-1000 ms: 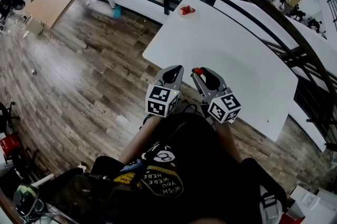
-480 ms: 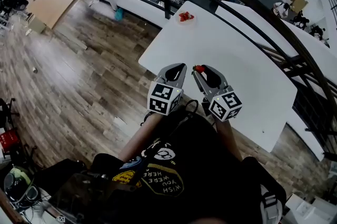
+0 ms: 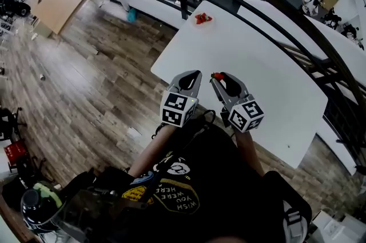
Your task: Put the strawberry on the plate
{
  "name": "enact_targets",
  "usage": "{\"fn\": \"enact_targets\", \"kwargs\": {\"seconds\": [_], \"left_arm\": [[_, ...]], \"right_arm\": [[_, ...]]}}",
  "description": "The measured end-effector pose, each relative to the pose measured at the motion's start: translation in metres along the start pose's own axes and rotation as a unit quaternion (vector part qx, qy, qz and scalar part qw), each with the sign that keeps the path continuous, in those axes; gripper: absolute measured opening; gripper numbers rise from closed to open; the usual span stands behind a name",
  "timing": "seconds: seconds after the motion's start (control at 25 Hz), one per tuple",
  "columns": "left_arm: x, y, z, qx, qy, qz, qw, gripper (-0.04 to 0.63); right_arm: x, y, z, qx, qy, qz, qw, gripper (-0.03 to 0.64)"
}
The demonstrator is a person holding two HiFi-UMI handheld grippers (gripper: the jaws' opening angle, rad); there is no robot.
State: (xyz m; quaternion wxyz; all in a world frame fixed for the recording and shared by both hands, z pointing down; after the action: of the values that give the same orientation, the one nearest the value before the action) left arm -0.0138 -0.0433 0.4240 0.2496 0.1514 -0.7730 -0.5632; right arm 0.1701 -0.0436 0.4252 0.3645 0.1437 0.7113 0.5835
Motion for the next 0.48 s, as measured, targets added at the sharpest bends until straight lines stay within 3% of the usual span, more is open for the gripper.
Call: {"fn": "enact_targets", "kwargs": {"seconds": [0.48], "left_arm": [[0.060, -0.025, -0.010, -0.001, 0.036, -0.002, 0.9993, 0.005]], "right_arm": [[0.015, -0.009, -0.051, -0.012, 0.035, 0.007, 0.999, 0.138]]}}
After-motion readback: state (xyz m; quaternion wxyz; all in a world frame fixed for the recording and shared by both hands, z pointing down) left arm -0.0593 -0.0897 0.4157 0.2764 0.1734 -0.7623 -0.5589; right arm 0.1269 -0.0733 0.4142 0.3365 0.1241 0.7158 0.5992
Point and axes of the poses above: the fingertips, and each gripper's own axes: z backward along the fingers, x to its left, y out of its underside, the point moved 10 cm from there along z, backward along the fingers, and after that the axes turned 9 degrees about -x, right-handed, at the moved point
